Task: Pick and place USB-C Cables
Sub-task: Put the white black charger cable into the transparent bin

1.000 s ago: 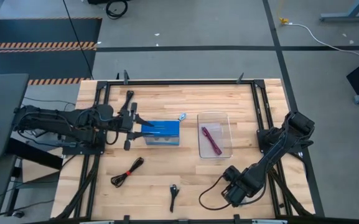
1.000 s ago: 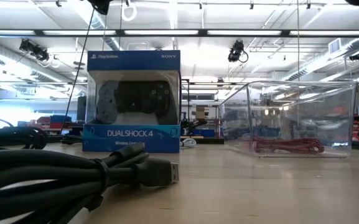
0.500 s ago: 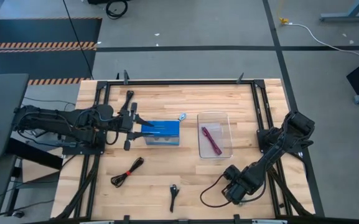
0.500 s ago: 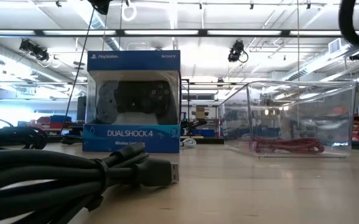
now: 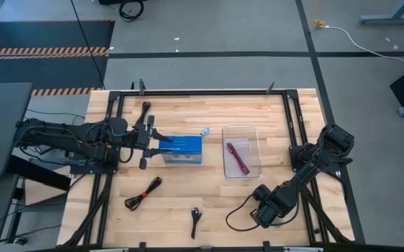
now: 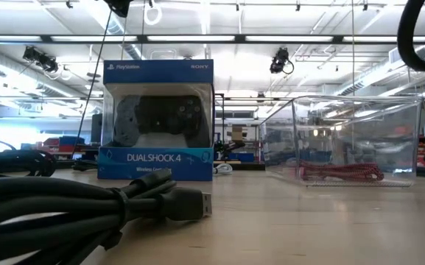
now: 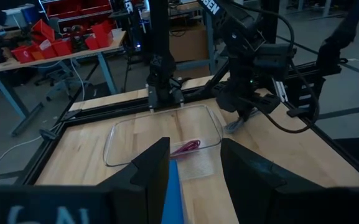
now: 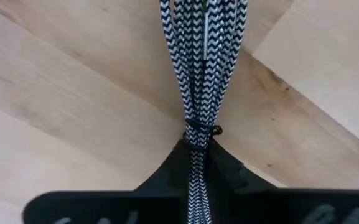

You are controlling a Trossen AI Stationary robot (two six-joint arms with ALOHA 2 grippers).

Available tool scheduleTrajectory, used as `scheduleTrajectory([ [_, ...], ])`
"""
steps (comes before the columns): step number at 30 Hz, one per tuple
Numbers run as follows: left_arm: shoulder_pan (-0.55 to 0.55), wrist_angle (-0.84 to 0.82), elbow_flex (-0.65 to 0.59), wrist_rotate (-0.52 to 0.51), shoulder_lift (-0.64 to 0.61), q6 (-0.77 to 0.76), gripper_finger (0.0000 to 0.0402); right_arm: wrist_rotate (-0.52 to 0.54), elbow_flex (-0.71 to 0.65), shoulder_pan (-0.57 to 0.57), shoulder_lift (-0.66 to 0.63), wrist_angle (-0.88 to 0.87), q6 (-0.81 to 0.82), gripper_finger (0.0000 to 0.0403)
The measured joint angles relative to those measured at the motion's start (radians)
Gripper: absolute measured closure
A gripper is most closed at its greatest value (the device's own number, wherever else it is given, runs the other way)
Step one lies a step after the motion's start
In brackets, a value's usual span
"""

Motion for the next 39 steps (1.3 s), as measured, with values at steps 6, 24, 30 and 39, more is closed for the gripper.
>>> scheduleTrajectory([
  [6,0.000,0.000,0.000,0.000,0.000,-0.022,0.0250,0.005,0.000,-0.004,0.001,0.016,0.065,0.0358],
  [24,-0.006,0.000,0.000,0.000,0.000,-0.030,0.0251,0.042,0.069,-0.064,0.008,0.061,0.100,0.0366],
  [30,-0.006,0.000,0.000,0.000,0.000,-0.044,0.0250,0.121,0.255,-0.125,0.007,-0.036,-0.023,0.0367],
  [39,-0.006,0.000,0.000,0.000,0.000,-0.043,0.0250,0.306,0.615,-0.237,0.005,-0.452,-0.124,0.0368],
])
